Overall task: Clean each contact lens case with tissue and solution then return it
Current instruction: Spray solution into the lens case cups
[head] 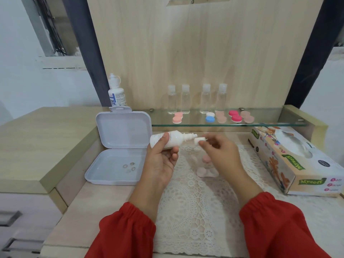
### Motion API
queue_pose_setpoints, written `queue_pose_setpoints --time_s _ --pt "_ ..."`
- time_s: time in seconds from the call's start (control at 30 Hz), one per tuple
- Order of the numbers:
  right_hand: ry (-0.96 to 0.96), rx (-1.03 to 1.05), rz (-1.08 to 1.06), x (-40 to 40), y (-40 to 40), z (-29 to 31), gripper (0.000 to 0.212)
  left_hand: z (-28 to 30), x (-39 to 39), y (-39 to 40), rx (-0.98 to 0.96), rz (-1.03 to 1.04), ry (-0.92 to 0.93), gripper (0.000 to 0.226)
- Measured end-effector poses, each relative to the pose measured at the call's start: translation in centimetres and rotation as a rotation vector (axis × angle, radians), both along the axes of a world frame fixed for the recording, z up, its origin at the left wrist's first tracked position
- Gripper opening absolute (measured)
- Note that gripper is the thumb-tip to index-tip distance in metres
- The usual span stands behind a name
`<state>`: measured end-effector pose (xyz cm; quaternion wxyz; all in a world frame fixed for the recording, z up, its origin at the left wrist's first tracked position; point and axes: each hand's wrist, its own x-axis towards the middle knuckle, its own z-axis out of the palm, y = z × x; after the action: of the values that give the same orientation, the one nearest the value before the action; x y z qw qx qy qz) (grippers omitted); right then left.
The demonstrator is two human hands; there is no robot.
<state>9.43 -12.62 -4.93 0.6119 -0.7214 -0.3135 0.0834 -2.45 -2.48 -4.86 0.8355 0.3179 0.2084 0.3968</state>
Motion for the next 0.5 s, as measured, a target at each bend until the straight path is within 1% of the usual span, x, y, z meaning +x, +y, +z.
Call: queue_pose_setpoints --time_s 0.03,0.1,0.17,0.37,0.5 --pt "0.116 0.101 0.029 0.1 -0.6 0.4 0.017 0.0 0.0 0.0 0.004 0.003 0.005 0.069" --pt "0.200 0.204 0.092 0.2 -1.5 0.9 0.021 -0.1 0.0 0.0 0.011 0.005 0.014 0.073" --pt "0.176 0.222 0.125 0.3 -1.8 0.9 0.024 -0.1 0.0 0.0 0.020 -0.001 0.028 0.071" --pt "-0.002 0.128 0.117 -0.2 -1.7 1.0 0.028 -0.1 0.1 -0.1 0.018 -0.006 0.061 0.041" --pt "-0.034 0.111 0.112 -0.5 -2.0 1.4 0.029 -0.1 0.1 -0.2 0.028 -0.008 0.064 0.038"
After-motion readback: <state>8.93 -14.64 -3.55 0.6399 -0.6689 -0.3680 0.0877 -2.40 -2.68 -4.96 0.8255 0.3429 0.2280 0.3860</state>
